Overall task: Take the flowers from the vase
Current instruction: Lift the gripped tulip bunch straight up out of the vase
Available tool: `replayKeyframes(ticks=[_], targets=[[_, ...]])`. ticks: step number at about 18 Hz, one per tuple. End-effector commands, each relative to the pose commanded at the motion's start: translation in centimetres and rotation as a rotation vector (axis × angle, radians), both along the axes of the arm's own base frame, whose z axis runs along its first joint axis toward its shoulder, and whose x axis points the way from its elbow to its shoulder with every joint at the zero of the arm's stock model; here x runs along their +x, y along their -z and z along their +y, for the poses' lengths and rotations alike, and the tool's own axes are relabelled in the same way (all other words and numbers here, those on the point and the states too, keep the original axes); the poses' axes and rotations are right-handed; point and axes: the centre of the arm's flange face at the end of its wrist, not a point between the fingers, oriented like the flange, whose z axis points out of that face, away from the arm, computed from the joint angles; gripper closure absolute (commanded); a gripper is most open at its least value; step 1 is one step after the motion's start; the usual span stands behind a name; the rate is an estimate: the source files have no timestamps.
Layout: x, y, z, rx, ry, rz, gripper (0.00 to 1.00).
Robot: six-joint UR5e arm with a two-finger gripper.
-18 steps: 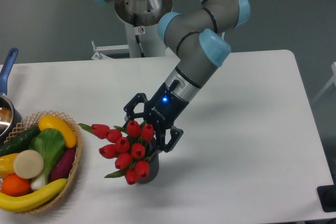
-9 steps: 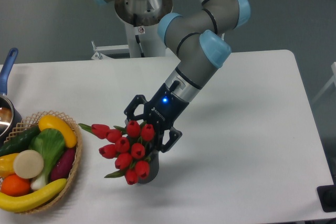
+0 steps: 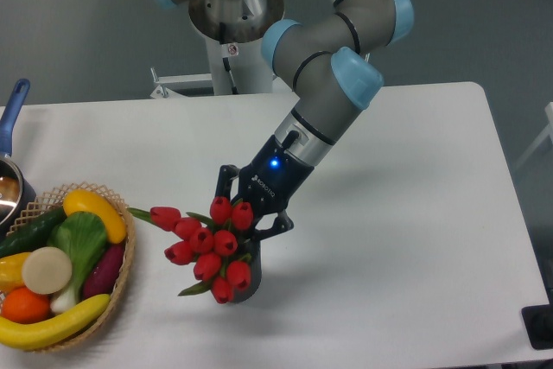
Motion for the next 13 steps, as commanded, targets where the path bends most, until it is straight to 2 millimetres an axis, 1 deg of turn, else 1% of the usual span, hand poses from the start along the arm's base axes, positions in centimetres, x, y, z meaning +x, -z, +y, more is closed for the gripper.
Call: replayKeyframes(ticks=[3,8,11,13], targets=[[-0.1,-0.6,-0.1,-0.002,-0.022,-0.02,0.71],[0.7,-3.6,-0.5,0.042,-0.044,-0.052,0.7],[0.8,-5.4,-0.8,0.054,-0.06,-0.045,0.7],[0.5,-6.6,-0.7,0.062,-0.076,-0.051,0.7]])
